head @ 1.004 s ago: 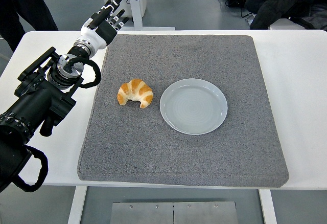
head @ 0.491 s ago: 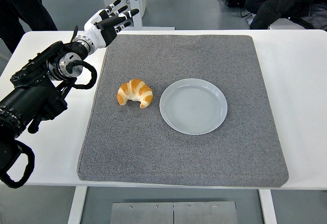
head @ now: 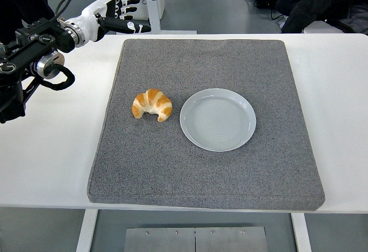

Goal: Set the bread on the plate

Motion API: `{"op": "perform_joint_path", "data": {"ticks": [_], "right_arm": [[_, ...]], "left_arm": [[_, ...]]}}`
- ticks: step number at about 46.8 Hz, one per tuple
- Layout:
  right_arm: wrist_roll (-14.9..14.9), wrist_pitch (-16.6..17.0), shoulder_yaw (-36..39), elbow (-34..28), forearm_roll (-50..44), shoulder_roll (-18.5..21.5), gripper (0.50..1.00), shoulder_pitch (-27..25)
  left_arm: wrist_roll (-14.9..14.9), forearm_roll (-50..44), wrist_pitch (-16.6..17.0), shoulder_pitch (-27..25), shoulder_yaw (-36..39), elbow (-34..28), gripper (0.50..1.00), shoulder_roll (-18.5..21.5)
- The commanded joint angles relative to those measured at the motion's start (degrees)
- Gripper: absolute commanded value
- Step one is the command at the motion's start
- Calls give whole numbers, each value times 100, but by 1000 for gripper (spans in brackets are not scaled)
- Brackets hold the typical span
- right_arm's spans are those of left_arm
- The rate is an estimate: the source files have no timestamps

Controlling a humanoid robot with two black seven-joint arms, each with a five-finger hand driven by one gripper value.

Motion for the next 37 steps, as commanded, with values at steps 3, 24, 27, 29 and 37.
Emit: {"op": "perform_joint_path", "data": {"ticks": [3,24,27,29,37], "right_arm": [[0,0,0,0,0,0,1000,0],[0,0,0,0,0,0,1000,0],[0,0,0,0,0,0,1000,0],[0,0,0,0,0,0,1000,0],[0,0,0,0,0,0,1000,0]], "left_arm": [[6,625,-4,23,33,-248,974,80],[103,2540,57,-12,1044,-2217,974,1029],[103,2840,92,5,1097,-2296,974,1038],[111,3015,136,23,1167,-2358,974,1056],[190,3464,417,23,1510,-2648,974,1143]]}}
